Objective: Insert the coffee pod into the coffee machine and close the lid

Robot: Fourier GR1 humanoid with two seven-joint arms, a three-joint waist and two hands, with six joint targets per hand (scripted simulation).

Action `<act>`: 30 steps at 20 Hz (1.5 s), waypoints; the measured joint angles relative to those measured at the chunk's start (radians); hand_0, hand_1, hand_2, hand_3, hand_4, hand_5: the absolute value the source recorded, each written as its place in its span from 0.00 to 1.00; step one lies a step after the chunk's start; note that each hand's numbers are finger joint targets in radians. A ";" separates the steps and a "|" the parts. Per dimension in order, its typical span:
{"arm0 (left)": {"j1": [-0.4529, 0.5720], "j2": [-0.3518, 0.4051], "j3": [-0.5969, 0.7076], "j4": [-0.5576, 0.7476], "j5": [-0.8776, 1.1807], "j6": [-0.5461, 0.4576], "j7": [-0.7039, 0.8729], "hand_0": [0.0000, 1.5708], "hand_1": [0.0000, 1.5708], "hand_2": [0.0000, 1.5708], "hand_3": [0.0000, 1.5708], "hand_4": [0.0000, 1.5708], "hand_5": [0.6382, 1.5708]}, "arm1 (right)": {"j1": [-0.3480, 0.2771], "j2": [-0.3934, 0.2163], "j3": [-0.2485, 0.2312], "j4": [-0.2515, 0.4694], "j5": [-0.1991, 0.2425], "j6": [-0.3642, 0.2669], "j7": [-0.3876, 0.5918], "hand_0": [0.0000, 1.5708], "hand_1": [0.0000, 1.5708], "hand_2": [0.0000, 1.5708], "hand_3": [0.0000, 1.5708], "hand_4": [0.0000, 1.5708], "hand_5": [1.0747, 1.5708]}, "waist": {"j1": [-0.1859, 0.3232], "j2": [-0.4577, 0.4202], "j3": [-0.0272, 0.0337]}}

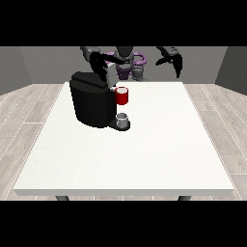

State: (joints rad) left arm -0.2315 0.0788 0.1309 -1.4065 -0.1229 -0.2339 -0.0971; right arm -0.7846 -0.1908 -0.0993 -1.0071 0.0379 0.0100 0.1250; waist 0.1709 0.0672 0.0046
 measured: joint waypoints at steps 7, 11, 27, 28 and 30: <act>-0.028 0.007 -0.011 -0.010 0.006 -0.013 0.004 0.00 0.00 0.00 0.00 0.21 1.00 | -0.037 -0.026 0.009 -0.015 0.051 -0.034 0.045 0.00 0.00 0.00 0.00 0.07 1.00 | 0.033 0.033 0.0044; -0.047 0.003 -0.019 -0.003 0.010 -0.023 -0.003 0.00 0.00 0.00 0.00 0.24 1.00 | -0.061 -0.051 0.023 -0.026 0.102 -0.056 0.094 0.00 0.00 0.00 0.00 0.14 1.00 | 0.057 0.052 0.0098; -0.159 -0.011 -0.069 0.000 0.012 -0.059 -0.020 0.00 0.00 0.00 0.00 0.27 1.00 | -0.150 -0.206 -0.021 -0.093 0.229 -0.051 0.267 0.00 0.00 0.00 0.00 0.00 1.00 | 0.217 0.168 0.0346; -0.166 -0.012 -0.073 0.001 0.013 -0.062 -0.018 0.00 0.00 0.00 0.00 0.27 1.00 | -0.166 -0.214 -0.028 -0.085 0.233 -0.051 0.263 0.00 0.00 0.00 0.00 0.00 1.00 | 0.232 0.172 0.0353; -0.183 -0.017 -0.079 0.001 0.014 -0.067 -0.019 0.00 0.00 0.00 0.00 0.23 1.00 | -0.179 -0.222 -0.042 -0.090 0.231 -0.047 0.279 0.00 0.00 0.00 0.00 0.00 1.00 | 0.258 0.188 0.0373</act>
State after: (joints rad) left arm -0.4149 0.0622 0.0515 -1.4052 -0.1089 -0.3008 -0.1158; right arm -0.9636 -0.4130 -0.1416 -1.0969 0.2693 -0.0367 0.4040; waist 0.4293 0.2555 0.0419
